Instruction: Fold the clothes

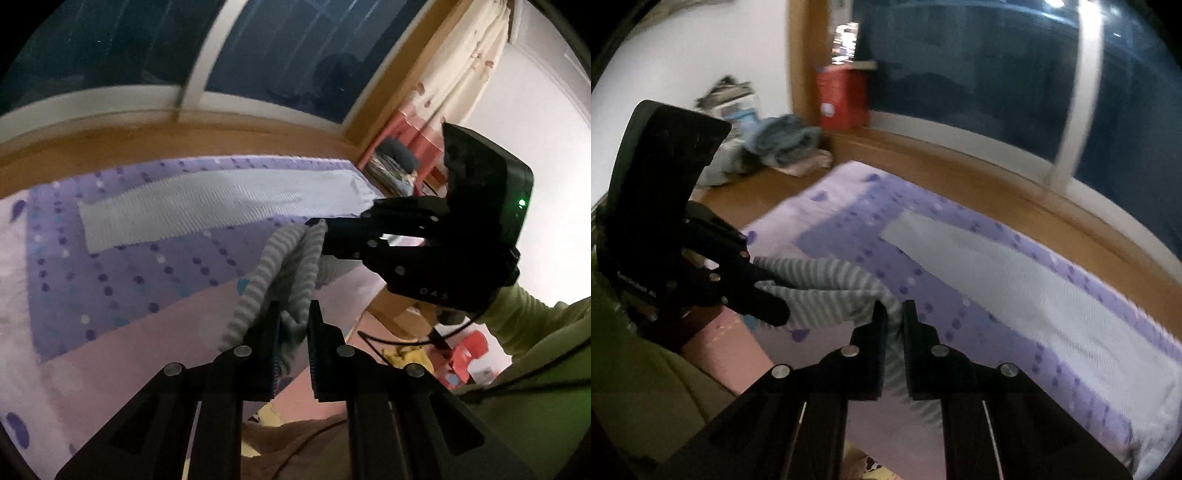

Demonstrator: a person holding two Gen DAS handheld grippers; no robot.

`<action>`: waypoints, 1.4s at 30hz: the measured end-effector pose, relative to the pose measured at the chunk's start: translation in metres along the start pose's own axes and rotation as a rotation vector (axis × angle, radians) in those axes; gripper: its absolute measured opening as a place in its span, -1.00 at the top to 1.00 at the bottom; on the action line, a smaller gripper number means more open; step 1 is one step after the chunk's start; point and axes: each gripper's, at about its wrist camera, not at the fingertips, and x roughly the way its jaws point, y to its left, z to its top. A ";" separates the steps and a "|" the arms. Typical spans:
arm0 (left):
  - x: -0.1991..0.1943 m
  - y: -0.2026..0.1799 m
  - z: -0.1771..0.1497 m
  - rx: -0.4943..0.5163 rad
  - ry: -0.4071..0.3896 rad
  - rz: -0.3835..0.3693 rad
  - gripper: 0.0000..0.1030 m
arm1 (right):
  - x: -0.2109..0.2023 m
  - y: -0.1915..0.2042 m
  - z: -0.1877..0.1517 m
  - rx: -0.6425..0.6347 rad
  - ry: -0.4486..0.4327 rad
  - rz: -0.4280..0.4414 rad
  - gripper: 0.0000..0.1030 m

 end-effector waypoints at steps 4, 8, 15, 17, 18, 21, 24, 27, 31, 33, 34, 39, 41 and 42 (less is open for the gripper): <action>0.017 0.030 0.001 -0.061 0.037 0.149 0.76 | 0.061 -0.009 0.011 -0.003 0.058 0.046 0.85; 0.041 0.085 -0.001 -0.184 0.079 0.237 0.76 | 0.151 -0.017 0.010 0.002 0.170 -0.037 0.84; 0.049 0.151 -0.005 -0.328 0.078 0.289 0.76 | 0.184 -0.049 0.006 0.315 0.151 -0.069 0.34; 0.047 0.149 -0.005 -0.294 0.086 0.273 0.76 | 0.161 -0.049 0.005 0.352 0.097 -0.062 0.19; 0.049 0.146 -0.003 -0.266 0.096 0.272 0.76 | 0.151 -0.048 0.004 0.364 0.075 -0.062 0.19; 0.058 0.145 0.002 -0.198 0.113 0.276 0.66 | 0.123 -0.042 -0.008 0.355 0.060 -0.089 0.17; 0.072 0.148 0.010 -0.150 0.118 0.293 0.63 | 0.115 -0.027 -0.026 0.294 0.110 -0.145 0.17; 0.083 0.150 0.016 -0.083 0.139 0.328 0.63 | 0.125 -0.012 -0.045 0.212 0.194 -0.212 0.17; 0.097 0.150 0.021 0.018 0.175 0.393 0.62 | 0.138 -0.010 -0.056 0.197 0.224 -0.280 0.17; 0.101 0.151 0.021 0.041 0.188 0.411 0.62 | 0.143 -0.015 -0.054 0.219 0.218 -0.286 0.17; 0.100 0.151 0.020 0.041 0.191 0.412 0.62 | 0.145 -0.017 -0.052 0.226 0.217 -0.290 0.17; 0.091 0.157 0.015 0.010 0.180 0.389 0.62 | 0.147 -0.023 -0.049 0.242 0.206 -0.318 0.19; 0.092 0.158 0.016 -0.002 0.190 0.350 0.62 | 0.146 -0.029 -0.047 0.253 0.201 -0.347 0.57; 0.092 0.158 0.017 -0.007 0.191 0.329 0.62 | 0.145 -0.035 -0.045 0.264 0.195 -0.359 0.83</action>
